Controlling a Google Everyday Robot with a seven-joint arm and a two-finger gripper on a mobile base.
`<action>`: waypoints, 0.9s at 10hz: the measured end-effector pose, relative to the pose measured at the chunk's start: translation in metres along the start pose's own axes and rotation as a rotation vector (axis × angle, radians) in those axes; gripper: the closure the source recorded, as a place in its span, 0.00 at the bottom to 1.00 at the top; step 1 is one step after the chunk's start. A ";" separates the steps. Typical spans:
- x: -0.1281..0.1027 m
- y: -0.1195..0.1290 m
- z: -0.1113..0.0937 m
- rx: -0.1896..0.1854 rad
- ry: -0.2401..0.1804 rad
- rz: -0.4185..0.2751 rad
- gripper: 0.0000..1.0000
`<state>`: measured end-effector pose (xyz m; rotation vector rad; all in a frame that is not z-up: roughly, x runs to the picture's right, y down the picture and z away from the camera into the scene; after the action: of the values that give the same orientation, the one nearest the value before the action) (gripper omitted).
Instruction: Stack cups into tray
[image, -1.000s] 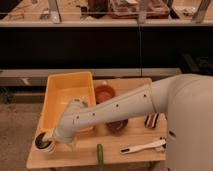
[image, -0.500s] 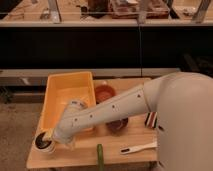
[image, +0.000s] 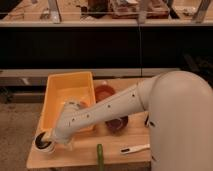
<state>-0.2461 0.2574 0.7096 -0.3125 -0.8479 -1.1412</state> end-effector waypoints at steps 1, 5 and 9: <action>0.000 -0.002 0.003 -0.006 -0.007 -0.005 0.28; 0.001 -0.001 0.017 -0.022 -0.044 -0.009 0.50; 0.000 0.000 0.017 -0.028 -0.082 -0.005 0.50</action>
<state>-0.2534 0.2675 0.7206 -0.3828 -0.9062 -1.1519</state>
